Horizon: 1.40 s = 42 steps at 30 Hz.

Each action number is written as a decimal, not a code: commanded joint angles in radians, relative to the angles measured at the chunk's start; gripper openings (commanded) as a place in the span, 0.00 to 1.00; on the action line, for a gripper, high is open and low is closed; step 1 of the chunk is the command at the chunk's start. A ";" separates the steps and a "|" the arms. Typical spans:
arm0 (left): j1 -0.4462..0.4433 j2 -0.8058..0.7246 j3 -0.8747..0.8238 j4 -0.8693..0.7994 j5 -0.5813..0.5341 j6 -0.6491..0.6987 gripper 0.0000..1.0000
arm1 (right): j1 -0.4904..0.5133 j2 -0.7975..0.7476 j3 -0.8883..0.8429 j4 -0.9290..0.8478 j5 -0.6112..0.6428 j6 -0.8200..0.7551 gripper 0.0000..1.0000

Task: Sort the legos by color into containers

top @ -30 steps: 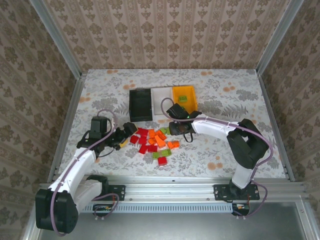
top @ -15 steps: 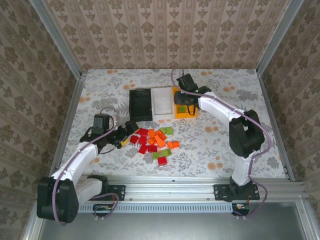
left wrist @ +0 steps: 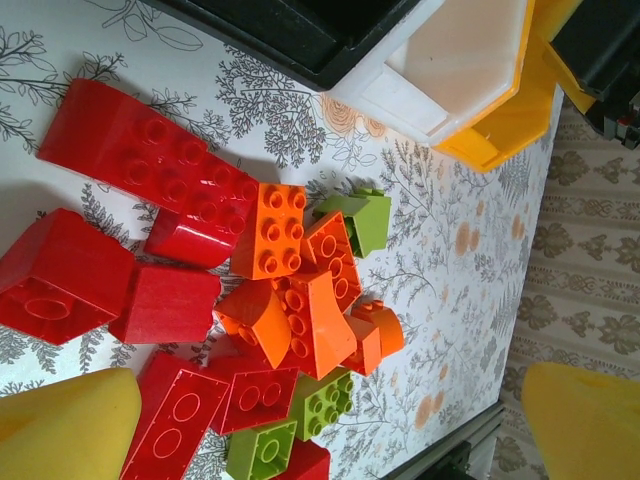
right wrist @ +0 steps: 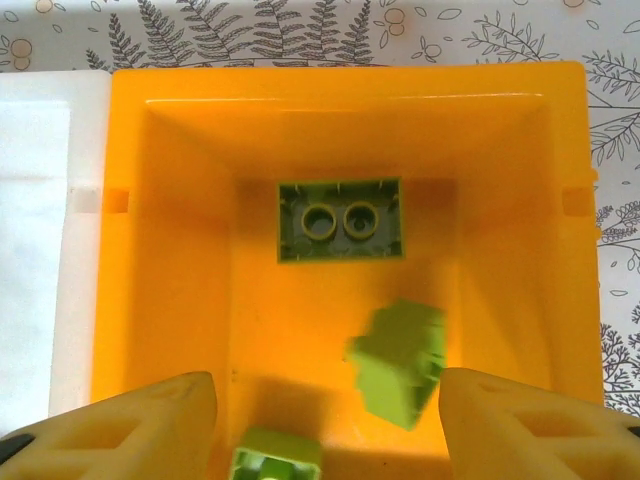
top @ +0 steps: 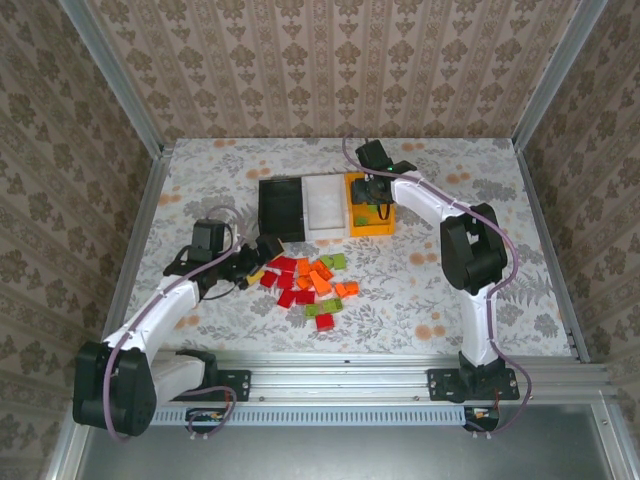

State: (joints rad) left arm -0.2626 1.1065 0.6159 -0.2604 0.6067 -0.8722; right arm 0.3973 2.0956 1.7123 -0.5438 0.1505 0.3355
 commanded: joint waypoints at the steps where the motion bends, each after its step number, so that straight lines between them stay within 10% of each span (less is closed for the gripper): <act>1: -0.006 -0.010 0.028 -0.005 0.013 -0.008 1.00 | 0.006 -0.089 0.014 -0.035 0.021 -0.013 0.62; 13: 0.005 0.028 -0.025 -0.007 0.020 0.030 1.00 | 0.272 -0.373 -0.507 0.193 -0.013 0.227 0.57; 42: 0.002 -0.067 -0.078 -0.033 -0.003 0.002 1.00 | 0.360 -0.111 -0.356 0.150 -0.051 0.077 0.33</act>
State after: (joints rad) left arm -0.2611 1.0279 0.5312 -0.2871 0.6029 -0.8680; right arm 0.7620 1.9705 1.3495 -0.3725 0.0753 0.4252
